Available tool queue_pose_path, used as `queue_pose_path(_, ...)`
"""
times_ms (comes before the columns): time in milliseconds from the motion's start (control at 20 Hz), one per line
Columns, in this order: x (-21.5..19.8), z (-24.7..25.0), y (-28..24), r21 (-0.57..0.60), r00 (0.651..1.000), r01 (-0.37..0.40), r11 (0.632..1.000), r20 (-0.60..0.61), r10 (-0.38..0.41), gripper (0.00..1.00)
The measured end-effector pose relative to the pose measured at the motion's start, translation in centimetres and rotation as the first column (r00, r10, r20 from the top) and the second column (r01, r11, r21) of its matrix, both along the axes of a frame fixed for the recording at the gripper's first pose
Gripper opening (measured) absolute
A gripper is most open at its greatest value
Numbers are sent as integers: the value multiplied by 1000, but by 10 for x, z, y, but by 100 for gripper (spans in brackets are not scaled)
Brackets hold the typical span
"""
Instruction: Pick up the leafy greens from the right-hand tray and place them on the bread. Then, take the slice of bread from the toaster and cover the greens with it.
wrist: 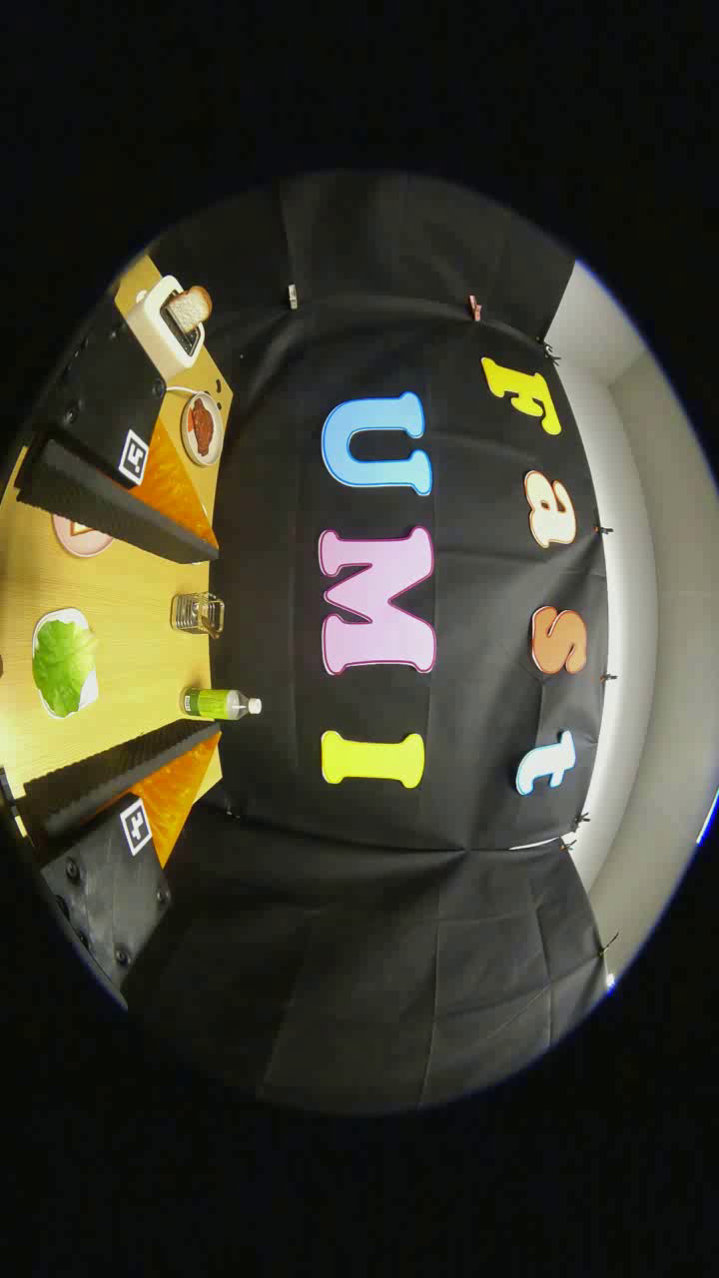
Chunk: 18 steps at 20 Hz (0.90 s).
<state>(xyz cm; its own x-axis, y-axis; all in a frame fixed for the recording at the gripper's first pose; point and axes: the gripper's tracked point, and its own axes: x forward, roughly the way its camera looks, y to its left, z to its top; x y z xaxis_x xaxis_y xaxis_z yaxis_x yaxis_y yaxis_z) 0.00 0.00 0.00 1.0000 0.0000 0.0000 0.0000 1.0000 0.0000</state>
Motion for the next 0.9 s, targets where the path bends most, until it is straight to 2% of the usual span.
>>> queue_pose_path(450,4,-15,13,1,997,-63,998,-41,63,98)
queue_pose_path(900,6,-25,14,-3,994,-79,997,-71,78,98)
